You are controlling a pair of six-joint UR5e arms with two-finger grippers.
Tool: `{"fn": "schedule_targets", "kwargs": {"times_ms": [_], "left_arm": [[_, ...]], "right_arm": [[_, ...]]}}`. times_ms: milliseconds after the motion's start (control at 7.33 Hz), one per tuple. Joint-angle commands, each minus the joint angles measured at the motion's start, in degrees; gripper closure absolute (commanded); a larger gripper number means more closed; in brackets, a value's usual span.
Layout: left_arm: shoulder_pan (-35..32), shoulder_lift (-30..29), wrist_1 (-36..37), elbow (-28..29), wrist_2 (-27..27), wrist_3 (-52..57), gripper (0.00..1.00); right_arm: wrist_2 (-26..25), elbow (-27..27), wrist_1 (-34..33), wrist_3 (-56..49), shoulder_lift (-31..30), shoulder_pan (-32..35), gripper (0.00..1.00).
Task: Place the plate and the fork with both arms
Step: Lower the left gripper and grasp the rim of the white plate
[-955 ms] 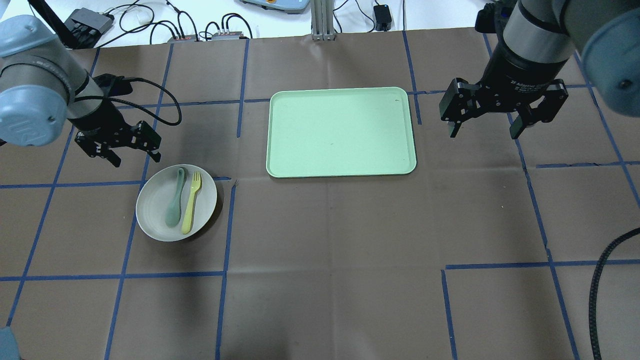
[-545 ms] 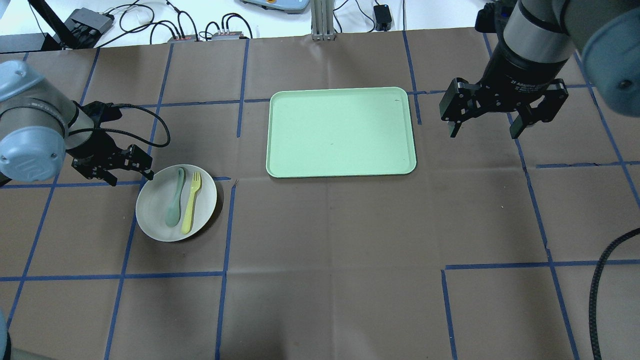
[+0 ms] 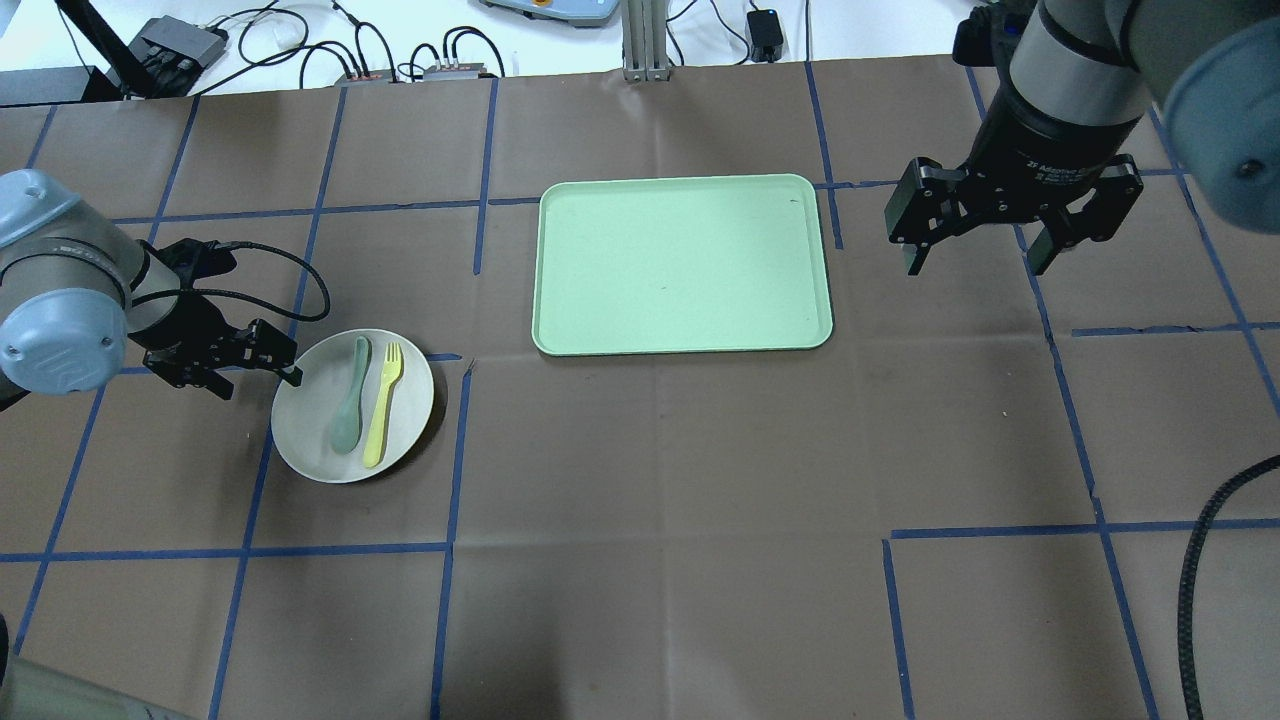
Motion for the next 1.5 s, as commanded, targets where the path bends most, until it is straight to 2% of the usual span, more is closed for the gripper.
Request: {"fn": "schedule_targets", "kwargs": {"times_ms": [0,409,545,955,1091,1364], "left_arm": [[0.15,-1.02,0.01,-0.88,-0.96,0.69,0.14],[0.23,-1.37,0.09,-0.79,-0.61,0.69,0.42],[0.32,-1.37,0.01,-0.79,-0.78,0.69,0.59],[1.38,-1.46,-0.17,-0.88,-0.87,0.69,0.71],[1.38,-1.37,-0.43,-0.88,-0.87,0.52,0.82],[1.29,-0.85,-0.70,-0.80,-1.13,0.51,0.97]], "right_arm": [[-0.17,0.19,-0.11,-0.29,-0.06,0.04,0.00],[0.09,0.19,-0.02,-0.29,-0.06,0.04,0.00],[0.26,0.19,-0.11,-0.29,-0.06,0.13,0.00],[0.09,0.27,0.15,-0.29,-0.06,0.04,0.00],[0.09,0.27,0.16,-0.38,-0.06,0.04,0.00],[0.00,0.19,0.15,-0.38,-0.06,0.04,0.00]]}}
